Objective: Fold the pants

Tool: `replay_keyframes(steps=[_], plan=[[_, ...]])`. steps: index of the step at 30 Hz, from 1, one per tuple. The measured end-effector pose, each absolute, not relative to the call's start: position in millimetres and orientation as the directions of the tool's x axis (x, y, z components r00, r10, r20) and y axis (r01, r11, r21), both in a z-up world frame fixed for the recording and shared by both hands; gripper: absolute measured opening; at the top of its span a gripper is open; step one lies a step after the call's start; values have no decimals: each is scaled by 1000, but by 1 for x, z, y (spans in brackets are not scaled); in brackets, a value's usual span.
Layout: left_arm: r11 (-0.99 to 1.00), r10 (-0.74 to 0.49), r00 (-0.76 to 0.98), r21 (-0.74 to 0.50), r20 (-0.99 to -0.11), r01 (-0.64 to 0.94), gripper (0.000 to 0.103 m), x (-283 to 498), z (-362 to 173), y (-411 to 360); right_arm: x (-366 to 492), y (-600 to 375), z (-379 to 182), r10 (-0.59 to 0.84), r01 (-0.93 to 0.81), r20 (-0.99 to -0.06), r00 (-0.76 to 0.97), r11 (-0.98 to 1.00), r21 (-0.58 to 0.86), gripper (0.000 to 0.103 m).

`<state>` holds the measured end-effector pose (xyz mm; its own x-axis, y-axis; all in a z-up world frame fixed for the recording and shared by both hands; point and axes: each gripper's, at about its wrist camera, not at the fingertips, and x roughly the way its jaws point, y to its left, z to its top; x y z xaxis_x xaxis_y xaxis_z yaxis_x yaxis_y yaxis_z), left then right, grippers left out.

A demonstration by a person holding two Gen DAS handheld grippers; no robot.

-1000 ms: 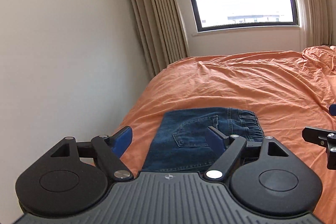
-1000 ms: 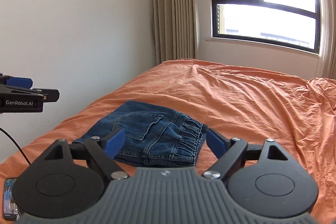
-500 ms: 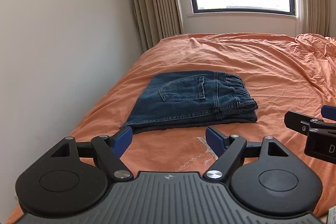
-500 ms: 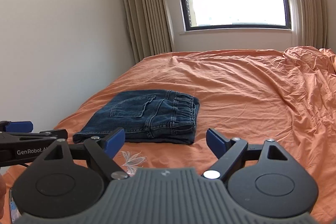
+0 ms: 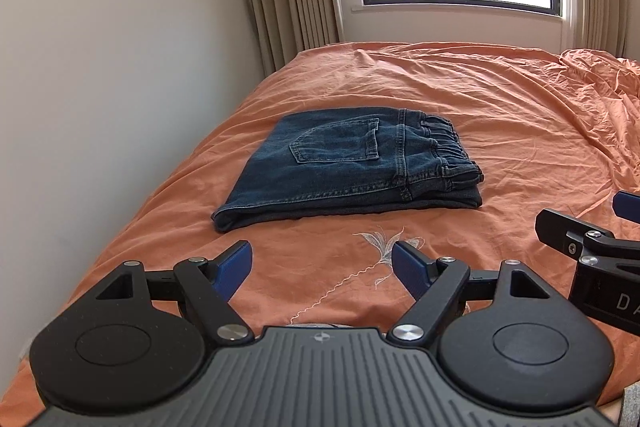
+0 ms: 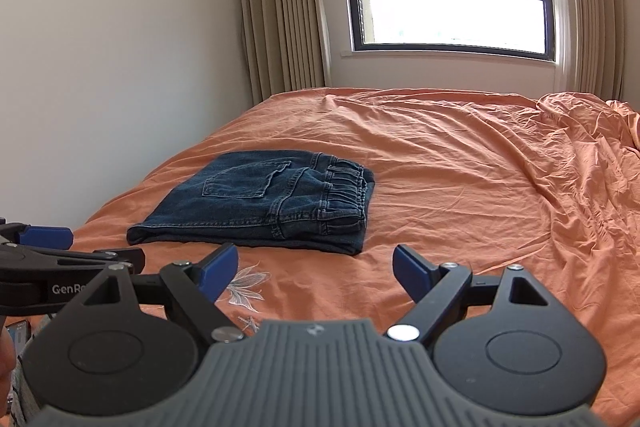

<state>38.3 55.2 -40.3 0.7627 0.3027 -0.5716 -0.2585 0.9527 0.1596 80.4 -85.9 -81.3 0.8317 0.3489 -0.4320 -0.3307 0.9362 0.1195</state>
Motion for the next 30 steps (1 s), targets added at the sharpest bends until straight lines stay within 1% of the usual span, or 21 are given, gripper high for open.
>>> replay_keyframes(steps=[4, 30], plan=[[952, 304, 761, 161, -574, -258, 93, 40, -40, 56, 79, -89, -81, 370, -337, -436, 821, 929, 153, 81], [952, 305, 759, 163, -576, -259, 93, 40, -40, 54, 77, -89, -78, 368, -337, -429, 825, 929, 150, 81]])
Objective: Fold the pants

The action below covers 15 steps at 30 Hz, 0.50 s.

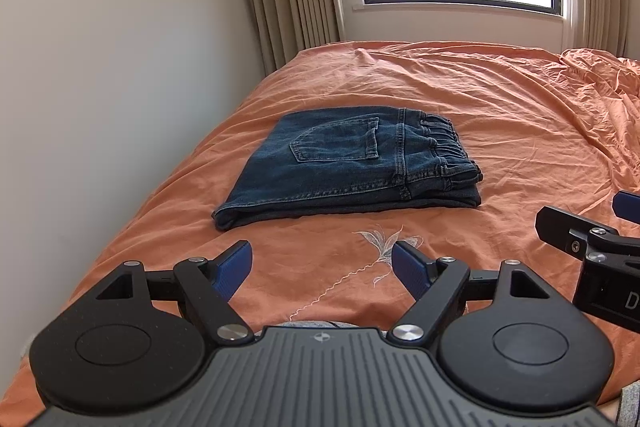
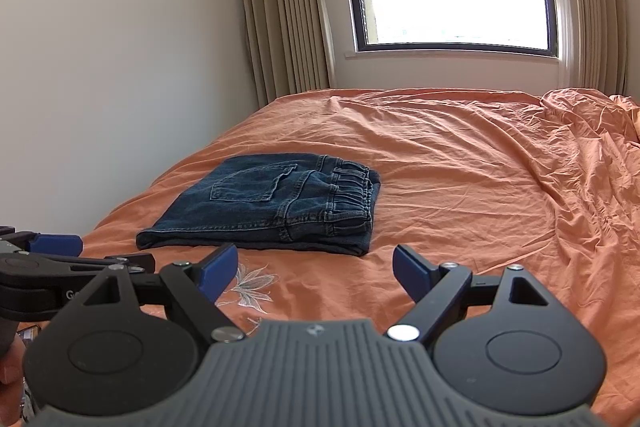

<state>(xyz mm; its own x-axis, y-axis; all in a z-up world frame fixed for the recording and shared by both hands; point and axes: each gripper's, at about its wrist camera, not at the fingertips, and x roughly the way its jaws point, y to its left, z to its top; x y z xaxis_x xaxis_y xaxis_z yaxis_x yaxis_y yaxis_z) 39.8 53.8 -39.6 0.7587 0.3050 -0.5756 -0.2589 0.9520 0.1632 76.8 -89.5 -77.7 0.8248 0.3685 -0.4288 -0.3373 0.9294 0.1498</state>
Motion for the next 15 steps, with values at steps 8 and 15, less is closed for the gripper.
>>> replay_keyframes(steps=[8, 15], plan=[[952, 306, 758, 164, -577, -260, 93, 39, -39, 52, 76, -89, -76, 366, -334, -427, 827, 931, 150, 81], [953, 302, 760, 161, -576, -257, 93, 39, -38, 52, 76, -89, -75, 367, -338, -424, 828, 930, 146, 81]])
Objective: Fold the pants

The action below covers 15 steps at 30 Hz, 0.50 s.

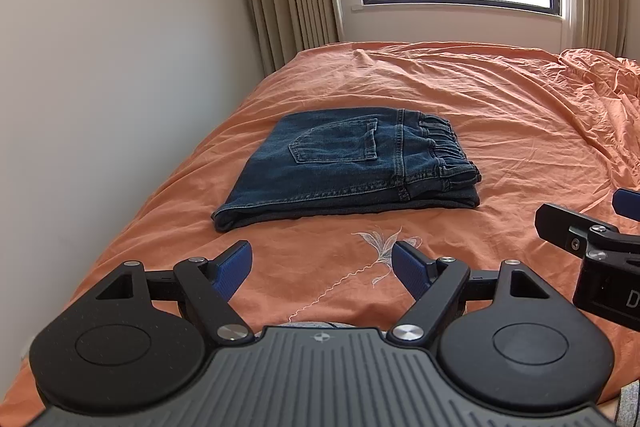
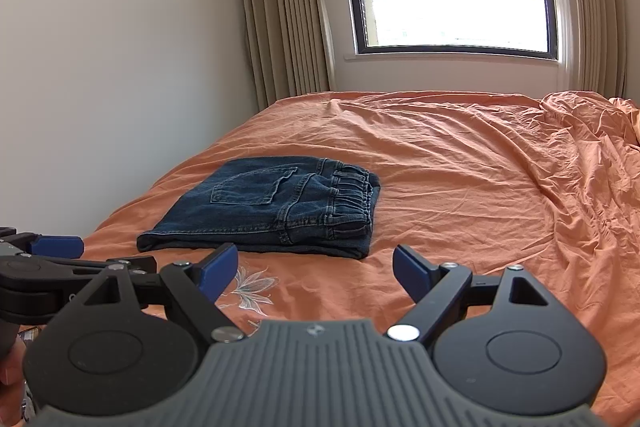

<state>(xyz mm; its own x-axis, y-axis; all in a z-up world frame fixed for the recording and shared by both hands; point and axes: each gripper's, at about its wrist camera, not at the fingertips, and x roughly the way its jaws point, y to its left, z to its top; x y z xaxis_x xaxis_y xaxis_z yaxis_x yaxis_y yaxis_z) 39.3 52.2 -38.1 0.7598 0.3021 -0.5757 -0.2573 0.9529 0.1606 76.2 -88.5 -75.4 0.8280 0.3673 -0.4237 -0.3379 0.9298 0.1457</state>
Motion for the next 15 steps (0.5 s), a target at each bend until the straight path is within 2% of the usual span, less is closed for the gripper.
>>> replay_keyframes(steps=[15], plan=[[953, 301, 762, 158, -573, -258, 93, 40, -34, 54, 75, -88, -74, 369, -341, -422, 828, 929, 144, 81]])
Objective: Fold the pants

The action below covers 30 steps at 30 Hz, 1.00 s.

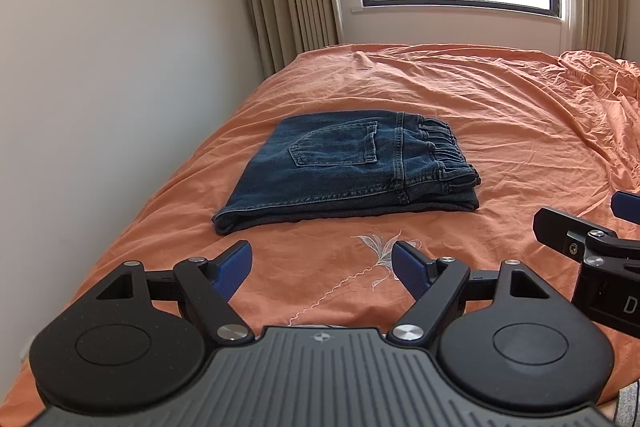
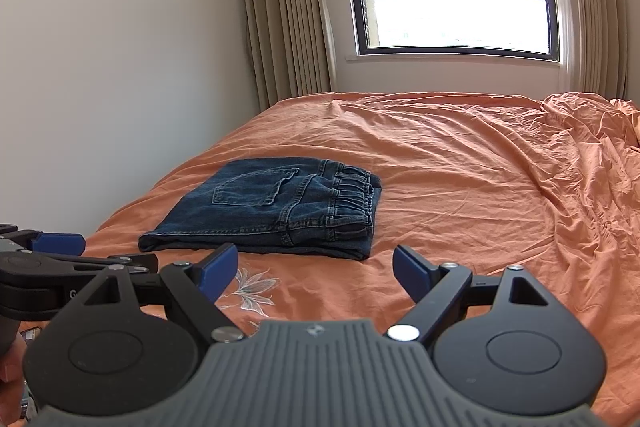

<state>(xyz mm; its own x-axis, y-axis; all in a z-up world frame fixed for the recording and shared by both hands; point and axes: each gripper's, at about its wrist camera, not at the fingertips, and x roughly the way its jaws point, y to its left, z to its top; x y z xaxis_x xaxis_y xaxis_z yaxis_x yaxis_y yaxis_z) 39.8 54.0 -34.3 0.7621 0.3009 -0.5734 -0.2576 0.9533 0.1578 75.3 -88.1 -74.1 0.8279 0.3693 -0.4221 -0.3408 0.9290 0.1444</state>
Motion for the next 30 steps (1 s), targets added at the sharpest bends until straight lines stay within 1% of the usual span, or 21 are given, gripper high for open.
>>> replay_keyframes(steps=[30], plan=[[955, 297, 762, 166, -575, -247, 93, 39, -34, 54, 73, -92, -73, 367, -333, -419, 831, 930, 155, 81]])
